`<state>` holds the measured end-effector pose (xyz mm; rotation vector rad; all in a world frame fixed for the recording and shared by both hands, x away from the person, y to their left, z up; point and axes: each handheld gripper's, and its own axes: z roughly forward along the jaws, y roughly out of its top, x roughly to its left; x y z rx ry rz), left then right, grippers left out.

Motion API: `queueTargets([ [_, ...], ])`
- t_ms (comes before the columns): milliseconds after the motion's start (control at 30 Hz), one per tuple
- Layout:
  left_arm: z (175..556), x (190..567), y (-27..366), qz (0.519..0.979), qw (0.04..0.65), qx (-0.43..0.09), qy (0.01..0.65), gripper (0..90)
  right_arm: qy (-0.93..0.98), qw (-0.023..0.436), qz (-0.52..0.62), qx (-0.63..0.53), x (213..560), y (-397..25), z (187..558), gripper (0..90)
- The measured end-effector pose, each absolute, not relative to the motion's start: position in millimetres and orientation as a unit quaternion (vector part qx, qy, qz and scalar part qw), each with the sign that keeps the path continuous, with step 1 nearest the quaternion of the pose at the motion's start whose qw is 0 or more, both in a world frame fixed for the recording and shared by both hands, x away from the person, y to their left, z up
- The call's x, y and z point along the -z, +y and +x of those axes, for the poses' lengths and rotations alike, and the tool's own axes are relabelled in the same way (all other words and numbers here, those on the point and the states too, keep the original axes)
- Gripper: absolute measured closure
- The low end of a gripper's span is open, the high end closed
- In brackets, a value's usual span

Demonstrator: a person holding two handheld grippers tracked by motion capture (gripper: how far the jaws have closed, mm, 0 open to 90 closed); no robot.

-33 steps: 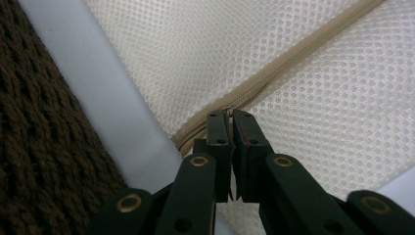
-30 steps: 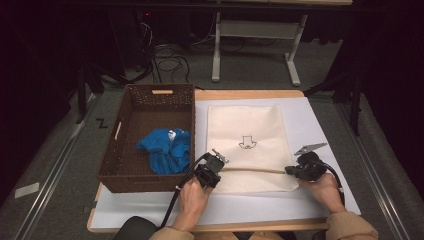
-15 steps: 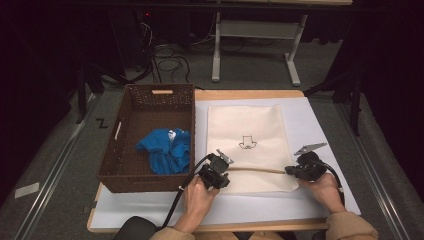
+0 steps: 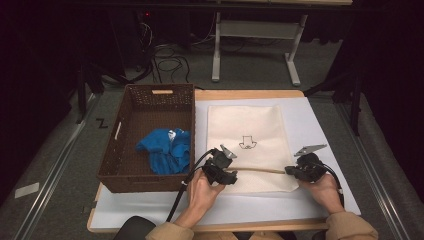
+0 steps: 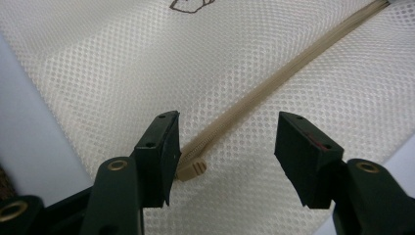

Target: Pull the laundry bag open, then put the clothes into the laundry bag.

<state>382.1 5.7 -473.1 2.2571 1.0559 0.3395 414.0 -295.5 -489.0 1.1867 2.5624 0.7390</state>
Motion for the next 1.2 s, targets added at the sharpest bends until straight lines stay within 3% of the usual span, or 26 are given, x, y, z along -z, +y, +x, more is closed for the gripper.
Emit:
queueTargets([
  [333, 378, 482, -17, 0.879, 0.313, -0.132, 0.336, 37.5, 0.863, 0.119, 0.414, -0.265, 490, -296, 409, 83.6],
  [400, 379, 484, -17, 0.878, 0.319, -0.125, 0.335, 38.0, 0.86, 0.111, 0.415, -0.276, 491, -297, 409, 75.6],
  [567, 382, 485, -14, 0.872, 0.336, -0.106, 0.339, 37.1, 0.865, 0.119, 0.402, -0.274, 492, -294, 405, 68.7],
  [867, 383, 493, -13, 0.875, 0.323, -0.113, 0.343, 34.9, 0.855, 0.086, 0.405, -0.312, 493, -297, 406, 53.6],
  [1000, 385, 495, -12, 0.874, 0.32, -0.111, 0.347, 34.8, 0.846, 0.103, 0.409, -0.326, 489, -298, 406, 46.5],
  [1200, 385, 501, -14, 0.876, 0.308, -0.118, 0.352, 34.5, 0.84, 0.093, 0.417, -0.333, 486, -298, 408, 37.3],
])
